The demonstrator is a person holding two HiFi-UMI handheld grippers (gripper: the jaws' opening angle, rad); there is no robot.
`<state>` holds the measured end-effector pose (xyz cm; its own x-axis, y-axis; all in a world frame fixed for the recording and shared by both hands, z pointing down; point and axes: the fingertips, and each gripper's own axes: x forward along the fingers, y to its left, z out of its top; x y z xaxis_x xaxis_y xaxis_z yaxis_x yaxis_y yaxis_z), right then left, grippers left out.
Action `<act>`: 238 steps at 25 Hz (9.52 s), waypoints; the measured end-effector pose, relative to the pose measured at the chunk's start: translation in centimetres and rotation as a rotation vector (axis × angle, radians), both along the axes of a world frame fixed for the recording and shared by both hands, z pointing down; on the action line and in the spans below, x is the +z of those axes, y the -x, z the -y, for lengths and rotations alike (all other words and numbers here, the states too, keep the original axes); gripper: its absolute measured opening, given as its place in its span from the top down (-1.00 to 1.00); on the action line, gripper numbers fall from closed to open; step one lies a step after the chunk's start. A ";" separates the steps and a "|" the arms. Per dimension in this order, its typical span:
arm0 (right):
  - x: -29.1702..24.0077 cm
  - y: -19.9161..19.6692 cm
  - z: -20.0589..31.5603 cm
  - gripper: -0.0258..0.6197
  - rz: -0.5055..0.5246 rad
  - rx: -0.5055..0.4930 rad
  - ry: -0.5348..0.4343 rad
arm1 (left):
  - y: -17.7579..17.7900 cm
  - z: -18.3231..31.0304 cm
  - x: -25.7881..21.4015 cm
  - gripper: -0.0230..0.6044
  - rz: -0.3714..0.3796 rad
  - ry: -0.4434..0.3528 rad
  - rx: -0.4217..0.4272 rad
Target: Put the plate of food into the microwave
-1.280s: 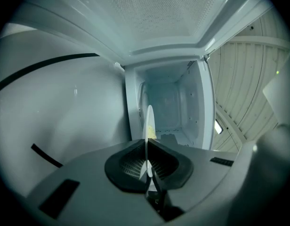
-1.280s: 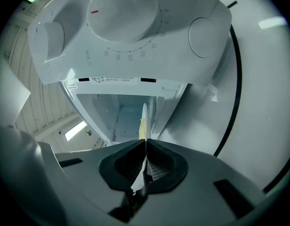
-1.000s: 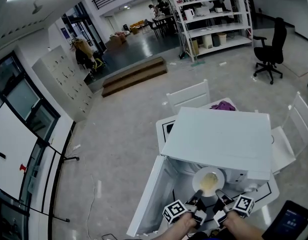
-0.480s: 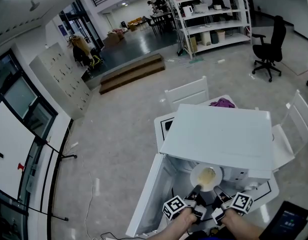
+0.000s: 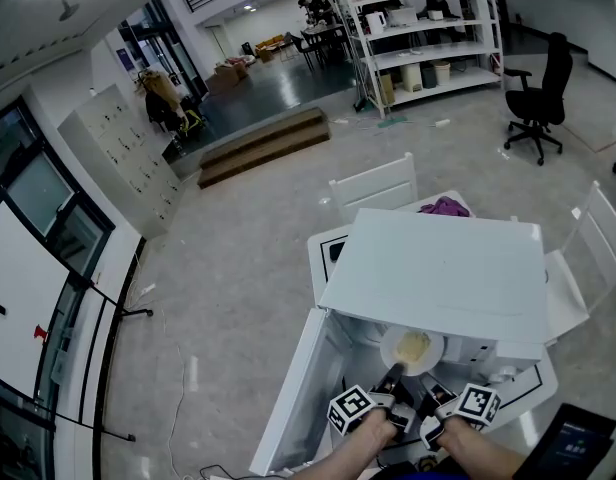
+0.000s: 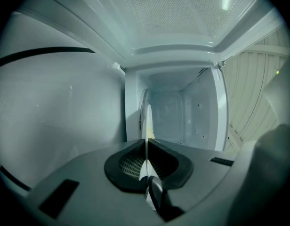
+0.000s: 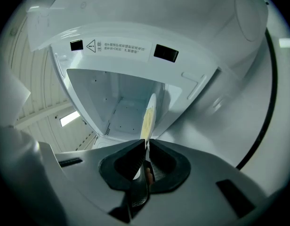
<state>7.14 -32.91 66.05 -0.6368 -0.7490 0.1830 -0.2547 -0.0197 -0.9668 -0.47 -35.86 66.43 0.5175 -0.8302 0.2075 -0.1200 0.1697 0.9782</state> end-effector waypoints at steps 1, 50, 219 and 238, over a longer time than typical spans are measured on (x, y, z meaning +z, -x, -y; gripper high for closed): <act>0.0 0.0 0.1 0.88 -0.006 -0.002 0.000 | 0.0 0.1 0.0 0.88 0.001 0.001 -0.001; -0.3 0.0 3.4 0.88 0.037 0.088 0.014 | -0.7 3.4 0.2 0.87 0.082 -0.051 0.148; -6.8 -0.9 -13.3 0.92 -0.321 -0.071 -0.277 | 2.4 -13.9 -8.2 0.91 0.545 -0.490 0.362; -9.1 -4.7 -22.5 0.92 -0.522 -0.222 -0.408 | 3.6 -24.2 -10.1 0.91 0.644 -0.516 0.270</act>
